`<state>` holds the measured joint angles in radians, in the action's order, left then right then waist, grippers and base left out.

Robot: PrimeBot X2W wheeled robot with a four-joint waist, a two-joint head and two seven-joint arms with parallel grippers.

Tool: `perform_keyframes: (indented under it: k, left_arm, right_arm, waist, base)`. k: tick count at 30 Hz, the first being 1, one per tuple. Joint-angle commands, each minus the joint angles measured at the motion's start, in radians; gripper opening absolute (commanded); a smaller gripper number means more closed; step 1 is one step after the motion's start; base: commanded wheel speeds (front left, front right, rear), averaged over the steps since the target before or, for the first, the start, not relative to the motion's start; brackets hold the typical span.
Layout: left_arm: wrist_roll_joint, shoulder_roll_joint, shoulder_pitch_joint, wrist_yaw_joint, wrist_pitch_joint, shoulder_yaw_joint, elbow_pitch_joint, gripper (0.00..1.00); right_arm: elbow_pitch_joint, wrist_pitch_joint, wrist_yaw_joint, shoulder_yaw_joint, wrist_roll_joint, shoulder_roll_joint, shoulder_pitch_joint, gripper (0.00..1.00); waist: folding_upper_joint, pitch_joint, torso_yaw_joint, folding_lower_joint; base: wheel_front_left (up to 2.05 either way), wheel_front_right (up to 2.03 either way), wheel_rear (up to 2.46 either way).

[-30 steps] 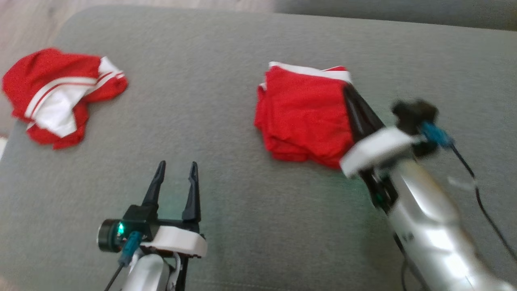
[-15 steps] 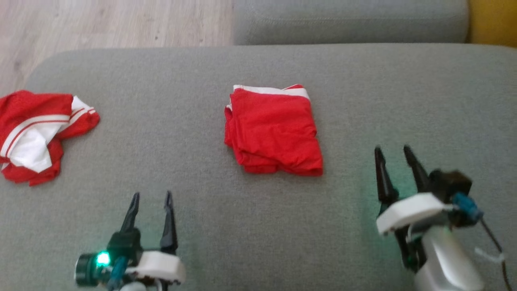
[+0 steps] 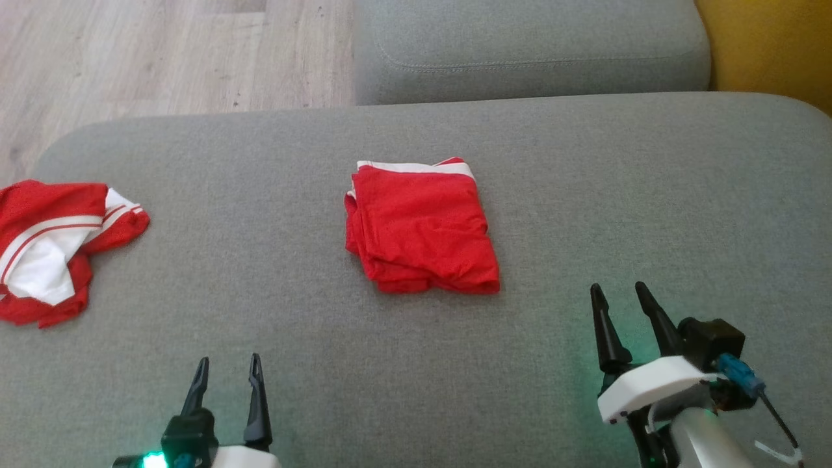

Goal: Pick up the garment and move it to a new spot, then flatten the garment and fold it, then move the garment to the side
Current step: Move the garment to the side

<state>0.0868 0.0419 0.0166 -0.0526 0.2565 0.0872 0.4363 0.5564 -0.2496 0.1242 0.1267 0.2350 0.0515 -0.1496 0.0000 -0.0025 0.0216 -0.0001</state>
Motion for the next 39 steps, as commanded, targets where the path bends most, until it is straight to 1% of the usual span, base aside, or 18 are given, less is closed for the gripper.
perform_keyframes:
  k: [1,4,7,11,14,18,20,26,29,31,32,33,36,37,38,39]
  left_arm:
    - [-0.008,0.009,-0.025,-0.002,0.005,-0.040,-0.032,1.00]
    - [-0.008,0.009,-0.035,0.008,0.005,-0.024,-0.032,1.00]
    - [-0.004,0.009,-0.048,0.016,0.005,0.001,-0.030,1.00]
    - [0.007,0.008,-0.081,0.028,0.005,0.040,-0.031,1.00]
    - [0.016,0.008,-0.108,0.034,0.005,0.073,-0.027,1.00]
    - [0.032,0.008,-0.130,0.032,0.005,0.102,-0.024,1.00]
    - [0.040,0.008,-0.139,0.031,0.005,0.111,-0.023,1.00]
    - [0.062,0.008,-0.158,0.030,0.005,0.132,-0.022,1.00]
    - [0.071,0.008,-0.169,0.030,0.005,0.144,-0.024,1.00]
    - [0.074,0.008,-0.173,0.029,0.005,0.148,-0.025,1.00]
    - [0.078,0.008,-0.180,0.028,0.005,0.154,-0.029,1.00]
    - [0.078,0.008,-0.180,0.028,0.005,0.154,-0.029,1.00]
    - [0.081,0.008,-0.186,0.025,0.005,0.161,-0.032,1.00]
    - [0.082,0.008,-0.187,0.025,0.005,0.162,-0.033,1.00]
    - [0.083,0.008,-0.187,0.025,0.005,0.163,-0.032,1.00]
    - [0.084,0.008,-0.188,0.025,0.005,0.163,-0.032,1.00]
  right_arm:
    - [-0.027,-0.012,0.007,0.031,0.011,-0.001,-0.021,1.00]
    - [-0.003,-0.012,0.007,0.043,0.026,-0.001,-0.031,1.00]
    - [0.034,-0.012,0.007,0.071,0.069,-0.001,-0.061,1.00]
    - [0.099,-0.012,0.007,0.130,0.127,-0.001,-0.155,1.00]
    - [0.163,-0.012,0.007,0.143,0.147,-0.001,-0.250,1.00]
    - [0.258,-0.012,0.007,0.134,0.136,-0.001,-0.371,1.00]
    - [0.314,-0.012,0.007,0.122,0.113,-0.001,-0.424,1.00]
    - [0.491,-0.012,0.007,0.067,0.070,-0.001,-0.533,1.00]
    - [0.546,-0.012,0.007,0.082,0.110,-0.001,-0.561,1.00]
    - [0.553,-0.012,0.007,0.099,0.126,-0.001,-0.568,1.00]
    - [0.563,-0.012,0.007,0.134,0.169,-0.001,-0.575,1.00]
    - [0.563,-0.012,0.007,0.134,0.169,-0.001,-0.575,1.00]
    - [0.554,-0.012,0.007,0.202,0.242,-0.001,-0.570,1.00]
    - [0.552,-0.012,0.007,0.218,0.262,-0.001,-0.569,0.84]
    - [0.552,-0.012,0.007,0.232,0.276,-0.001,-0.569,0.36]
    - [0.549,-0.012,0.007,0.246,0.292,-0.001,-0.569,0.00]
  waist:
    - [0.0000,0.003,0.003,0.0001]
    - [0.0000,0.014,0.017,0.0001]
    - [0.0000,0.040,0.040,0.0001]
    - [0.0000,0.094,0.089,0.0001]
    - [0.0000,0.130,0.134,0.0001]
    - [0.0000,0.173,0.189,0.0001]
    - [0.0000,0.192,0.212,0.0001]
    - [0.0000,0.232,0.257,0.0001]
    - [0.0000,0.249,0.273,0.0001]
    - [0.0000,0.256,0.278,0.0001]
    - [0.0000,0.265,0.283,0.0001]
    - [0.0000,0.265,0.283,0.0001]
    - [0.0000,0.273,0.284,0.0001]
    - [0.0000,0.274,0.283,0.0001]
    - [0.0000,0.275,0.281,0.0001]
    - [0.0000,0.275,0.280,0.0001]
  base:
    - [0.00,0.00,0.00]
    - [0.00,0.00,0.00]
    - [0.00,0.00,0.00]
    - [0.00,0.00,0.00]
    - [0.00,0.00,0.00]
    - [0.00,0.00,0.00]
    - [0.00,0.00,0.00]
    - [0.00,0.00,0.00]
    - [0.00,0.00,0.00]
    - [0.00,0.00,0.00]
    - [0.00,0.00,0.00]
    - [0.00,0.00,0.00]
    - [0.00,0.00,0.00]
    - [0.00,0.00,0.00]
    - [0.00,0.00,0.00]
    - [0.00,0.00,0.00]
